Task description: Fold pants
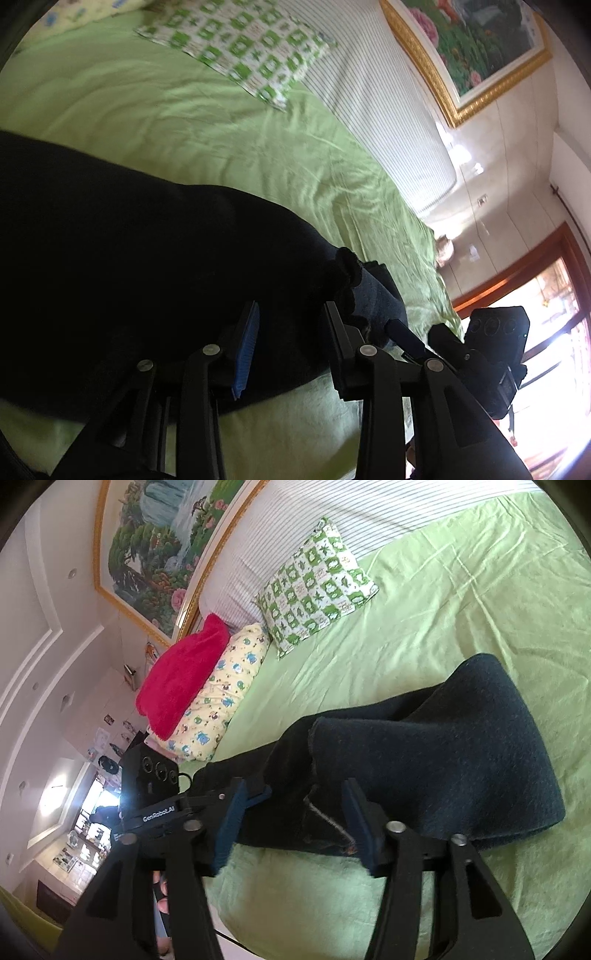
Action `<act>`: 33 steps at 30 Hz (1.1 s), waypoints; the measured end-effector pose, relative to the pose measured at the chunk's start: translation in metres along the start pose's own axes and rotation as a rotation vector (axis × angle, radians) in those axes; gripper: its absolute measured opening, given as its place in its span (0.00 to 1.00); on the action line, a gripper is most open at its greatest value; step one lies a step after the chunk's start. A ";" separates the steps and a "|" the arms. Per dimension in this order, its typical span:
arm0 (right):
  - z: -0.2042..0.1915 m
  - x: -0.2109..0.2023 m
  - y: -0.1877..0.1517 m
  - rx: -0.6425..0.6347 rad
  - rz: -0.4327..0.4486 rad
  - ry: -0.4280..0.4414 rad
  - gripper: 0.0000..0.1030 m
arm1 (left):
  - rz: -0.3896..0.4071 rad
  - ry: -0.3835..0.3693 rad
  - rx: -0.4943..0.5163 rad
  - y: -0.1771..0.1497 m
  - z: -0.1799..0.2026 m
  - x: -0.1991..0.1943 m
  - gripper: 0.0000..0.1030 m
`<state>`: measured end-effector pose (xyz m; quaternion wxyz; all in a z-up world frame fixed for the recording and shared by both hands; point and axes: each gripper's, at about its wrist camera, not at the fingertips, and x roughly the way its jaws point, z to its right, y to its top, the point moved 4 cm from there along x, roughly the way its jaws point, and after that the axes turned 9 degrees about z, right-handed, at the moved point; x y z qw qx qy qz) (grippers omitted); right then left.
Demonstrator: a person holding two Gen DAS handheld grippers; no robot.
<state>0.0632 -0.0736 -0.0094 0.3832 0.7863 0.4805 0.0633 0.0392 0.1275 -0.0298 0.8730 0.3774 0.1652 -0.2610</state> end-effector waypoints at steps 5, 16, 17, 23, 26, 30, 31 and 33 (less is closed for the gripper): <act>-0.011 0.009 -0.004 -0.040 -0.054 -0.033 0.73 | 0.106 0.083 -0.023 -0.008 -0.013 -0.038 0.42; -0.038 0.038 -0.008 -0.150 -0.121 -0.085 0.96 | 0.245 0.170 -0.212 -0.031 -0.057 -0.117 0.64; -0.040 0.040 -0.008 -0.135 -0.121 -0.071 0.96 | 0.258 0.169 -0.247 -0.032 -0.063 -0.124 0.64; -0.069 0.065 0.000 -0.204 -0.157 0.026 0.96 | 0.365 0.239 -0.329 -0.033 -0.090 -0.167 0.67; -0.093 0.087 -0.002 -0.280 -0.248 0.113 0.96 | 0.389 0.284 -0.354 -0.033 -0.103 -0.178 0.69; -0.108 0.119 -0.007 -0.372 -0.355 0.106 0.96 | 0.405 0.310 -0.375 -0.033 -0.115 -0.187 0.69; -0.113 0.128 -0.008 -0.419 -0.369 0.083 0.96 | 0.407 0.317 -0.375 -0.033 -0.118 -0.189 0.69; -0.122 0.137 -0.010 -0.502 -0.354 0.075 0.96 | 0.408 0.331 -0.382 -0.030 -0.121 -0.186 0.69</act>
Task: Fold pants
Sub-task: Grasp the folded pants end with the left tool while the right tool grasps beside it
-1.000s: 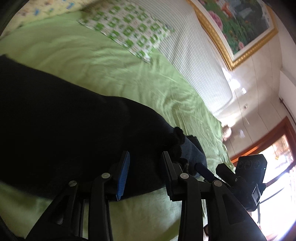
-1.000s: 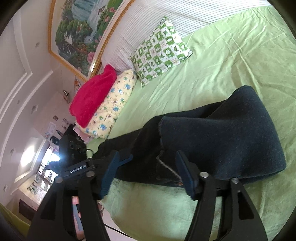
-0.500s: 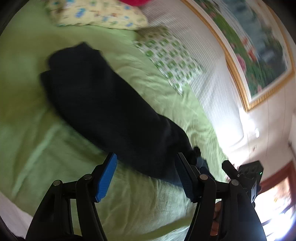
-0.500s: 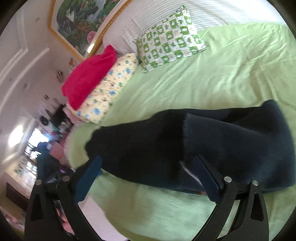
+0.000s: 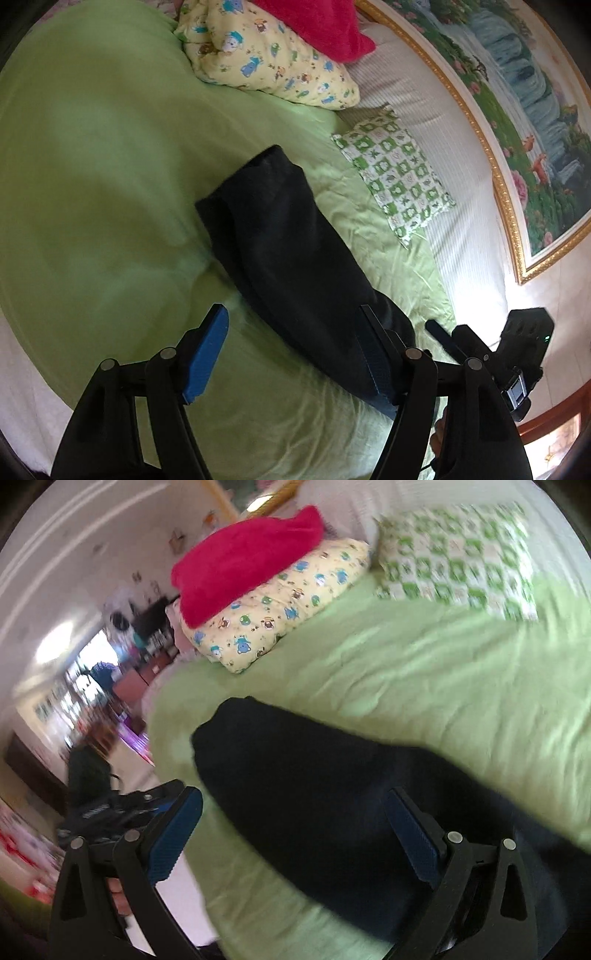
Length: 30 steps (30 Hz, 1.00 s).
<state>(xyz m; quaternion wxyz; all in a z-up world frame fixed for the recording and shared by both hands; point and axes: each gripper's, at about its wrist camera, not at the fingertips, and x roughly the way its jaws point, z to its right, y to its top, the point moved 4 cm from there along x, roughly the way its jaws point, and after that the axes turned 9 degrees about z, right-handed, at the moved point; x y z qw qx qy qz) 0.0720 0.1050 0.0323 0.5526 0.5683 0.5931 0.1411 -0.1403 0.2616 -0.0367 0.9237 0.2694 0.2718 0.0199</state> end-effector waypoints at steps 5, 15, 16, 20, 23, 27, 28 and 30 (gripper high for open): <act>-0.005 0.027 0.011 -0.058 -0.035 0.015 0.94 | -0.008 0.007 -0.060 0.003 -0.010 0.011 0.69; -0.004 0.075 0.037 -0.057 -0.077 0.111 0.74 | -0.007 0.018 -0.137 0.009 -0.026 0.025 0.69; -0.004 0.083 0.039 -0.064 -0.083 0.123 0.73 | -0.005 0.020 -0.143 0.010 -0.028 0.026 0.69; -0.010 0.107 0.046 -0.097 -0.132 0.165 0.67 | 0.005 0.029 -0.143 0.014 -0.027 0.031 0.69; -0.021 0.133 0.052 -0.157 -0.190 0.188 0.67 | 0.014 0.038 -0.138 0.017 -0.026 0.035 0.69; -0.035 0.163 0.057 -0.235 -0.270 0.204 0.63 | 0.015 0.047 -0.132 0.020 -0.026 0.043 0.69; -0.038 0.169 0.057 -0.246 -0.290 0.211 0.62 | 0.017 0.046 -0.135 0.021 -0.026 0.044 0.69; -0.044 0.181 0.057 -0.270 -0.326 0.230 0.59 | 0.013 0.046 -0.138 0.022 -0.026 0.046 0.69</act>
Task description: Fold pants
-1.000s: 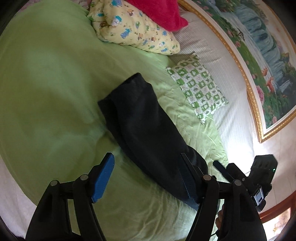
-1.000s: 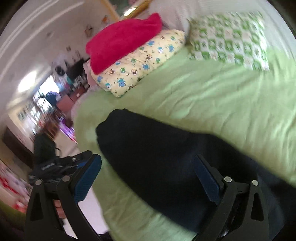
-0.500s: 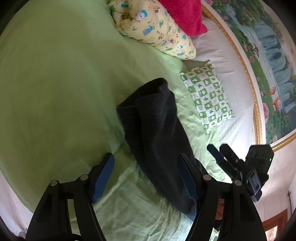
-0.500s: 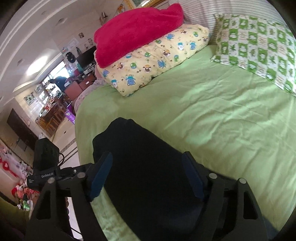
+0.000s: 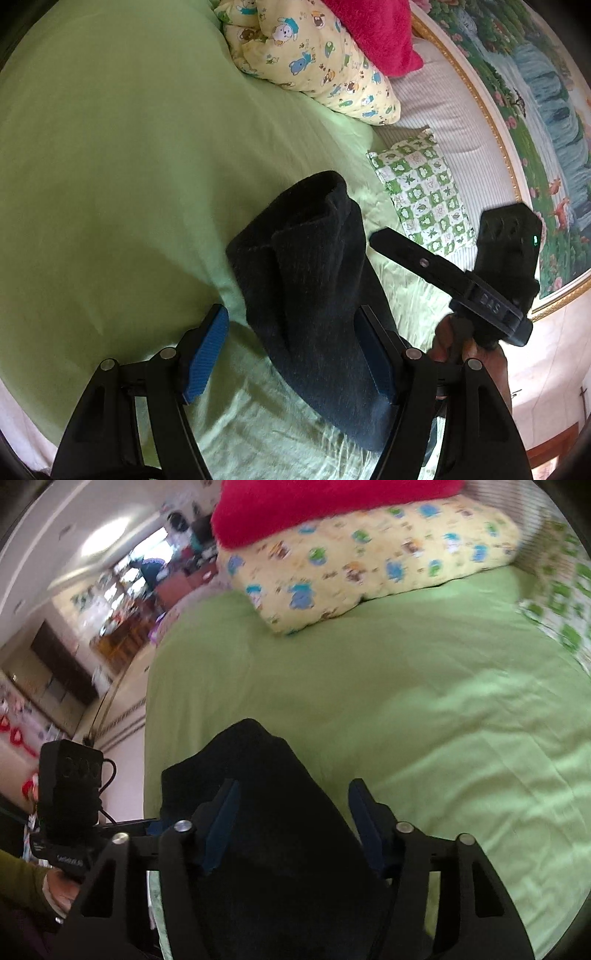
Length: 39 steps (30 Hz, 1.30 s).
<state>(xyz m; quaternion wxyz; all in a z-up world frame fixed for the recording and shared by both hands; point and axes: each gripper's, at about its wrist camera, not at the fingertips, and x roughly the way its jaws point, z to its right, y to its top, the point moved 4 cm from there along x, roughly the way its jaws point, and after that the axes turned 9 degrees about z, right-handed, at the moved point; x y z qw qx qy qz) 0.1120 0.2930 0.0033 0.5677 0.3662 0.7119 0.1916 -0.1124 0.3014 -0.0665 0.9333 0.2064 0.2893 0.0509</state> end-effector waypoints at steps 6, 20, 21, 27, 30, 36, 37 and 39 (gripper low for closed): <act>-0.009 0.036 0.008 -0.097 -0.152 0.023 0.48 | 0.001 0.002 0.008 0.002 0.002 0.005 0.69; -0.013 0.027 0.002 -0.032 -0.103 0.054 0.18 | -0.034 -0.014 0.091 0.005 0.008 0.019 0.26; -0.015 0.020 0.000 -0.019 -0.074 0.053 0.18 | -0.033 -0.022 0.092 0.004 0.011 0.017 0.23; -0.019 -0.029 -0.008 0.068 0.104 0.060 0.17 | -0.011 -0.129 0.165 -0.001 0.059 -0.003 0.22; -0.015 -0.065 -0.017 0.127 0.222 0.073 0.17 | -0.004 -0.181 0.206 -0.005 0.085 -0.009 0.22; -0.005 -0.124 -0.037 0.217 0.373 0.067 0.17 | -0.027 -0.264 0.252 -0.022 0.126 -0.016 0.22; -0.005 -0.133 -0.041 0.230 0.395 0.060 0.17 | -0.034 -0.276 0.263 -0.026 0.132 -0.017 0.22; 0.000 -0.152 -0.053 0.262 0.432 0.051 0.17 | -0.049 -0.292 0.285 -0.037 0.144 -0.018 0.22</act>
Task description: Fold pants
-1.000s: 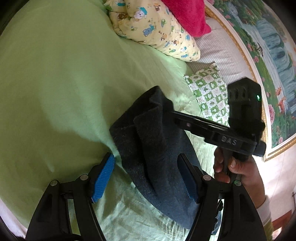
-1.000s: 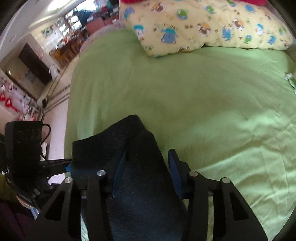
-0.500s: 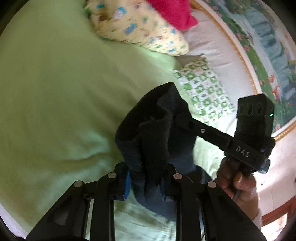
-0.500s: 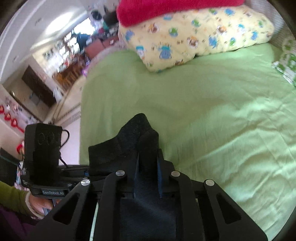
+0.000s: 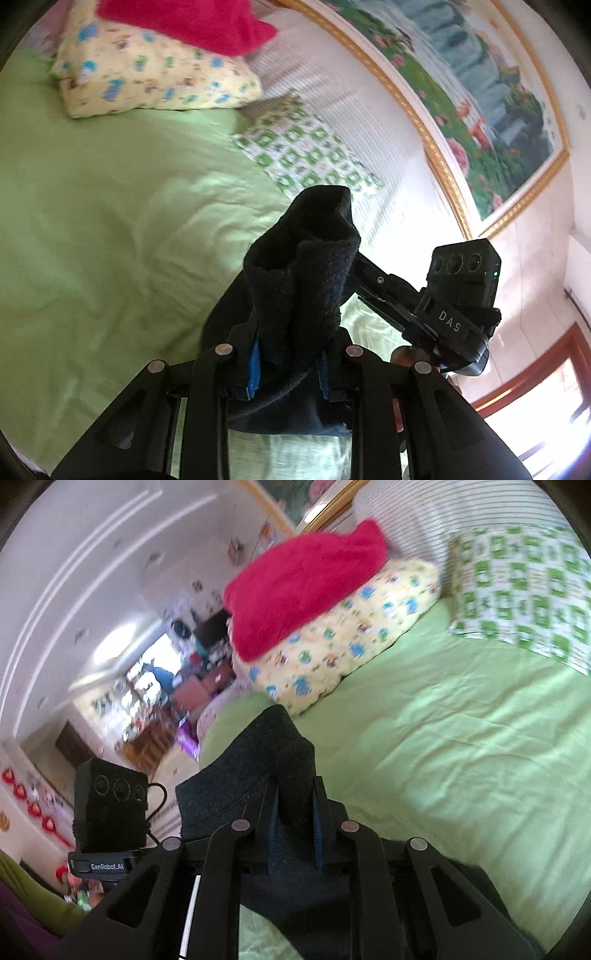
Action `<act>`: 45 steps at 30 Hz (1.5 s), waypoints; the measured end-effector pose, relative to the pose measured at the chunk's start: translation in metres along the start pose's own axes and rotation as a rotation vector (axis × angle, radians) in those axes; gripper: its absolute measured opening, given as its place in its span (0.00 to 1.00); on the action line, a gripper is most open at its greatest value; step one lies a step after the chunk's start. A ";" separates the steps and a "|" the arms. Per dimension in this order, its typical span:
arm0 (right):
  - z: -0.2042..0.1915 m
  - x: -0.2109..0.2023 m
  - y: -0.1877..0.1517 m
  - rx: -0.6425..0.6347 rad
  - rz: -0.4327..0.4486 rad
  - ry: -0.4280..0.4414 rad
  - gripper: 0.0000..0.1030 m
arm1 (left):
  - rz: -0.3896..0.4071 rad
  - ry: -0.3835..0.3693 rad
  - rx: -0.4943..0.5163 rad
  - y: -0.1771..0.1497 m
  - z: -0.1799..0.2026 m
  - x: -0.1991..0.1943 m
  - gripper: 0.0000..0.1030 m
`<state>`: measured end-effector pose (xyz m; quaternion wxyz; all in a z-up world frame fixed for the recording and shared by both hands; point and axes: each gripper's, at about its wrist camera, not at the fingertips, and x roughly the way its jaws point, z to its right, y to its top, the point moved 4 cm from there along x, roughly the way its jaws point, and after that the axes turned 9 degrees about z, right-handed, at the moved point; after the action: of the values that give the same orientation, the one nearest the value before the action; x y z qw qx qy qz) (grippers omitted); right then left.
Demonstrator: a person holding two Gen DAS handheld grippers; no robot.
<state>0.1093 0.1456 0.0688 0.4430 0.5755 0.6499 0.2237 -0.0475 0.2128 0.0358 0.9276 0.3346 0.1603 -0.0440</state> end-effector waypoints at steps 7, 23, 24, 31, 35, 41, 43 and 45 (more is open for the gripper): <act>0.015 -0.054 -0.012 0.072 0.100 -0.034 0.17 | -0.053 -0.043 0.052 -0.027 0.042 0.008 0.22; 0.058 -0.146 -0.035 0.194 0.275 -0.092 0.17 | -0.173 -0.123 0.146 -0.078 0.119 0.052 0.22; 0.062 -0.152 -0.038 0.205 0.283 -0.097 0.17 | -0.181 -0.125 0.149 -0.080 0.122 0.055 0.22; 0.083 -0.188 -0.058 0.262 0.339 -0.129 0.17 | -0.242 -0.134 0.204 -0.109 0.148 0.079 0.22; 0.096 -0.202 -0.067 0.291 0.356 -0.147 0.17 | -0.265 -0.128 0.235 -0.123 0.155 0.091 0.22; 0.115 -0.213 -0.082 0.338 0.368 -0.169 0.17 | -0.303 -0.112 0.265 -0.140 0.159 0.108 0.23; 0.120 -0.216 -0.088 0.349 0.369 -0.179 0.17 | -0.319 -0.108 0.274 -0.145 0.160 0.112 0.23; 0.124 -0.219 -0.093 0.356 0.370 -0.189 0.17 | -0.328 -0.106 0.285 -0.150 0.161 0.116 0.23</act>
<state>0.1492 -0.1110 0.0013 0.3451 0.7717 0.5185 0.1283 0.0766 -0.0020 0.0240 0.8585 0.4290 0.1556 -0.2339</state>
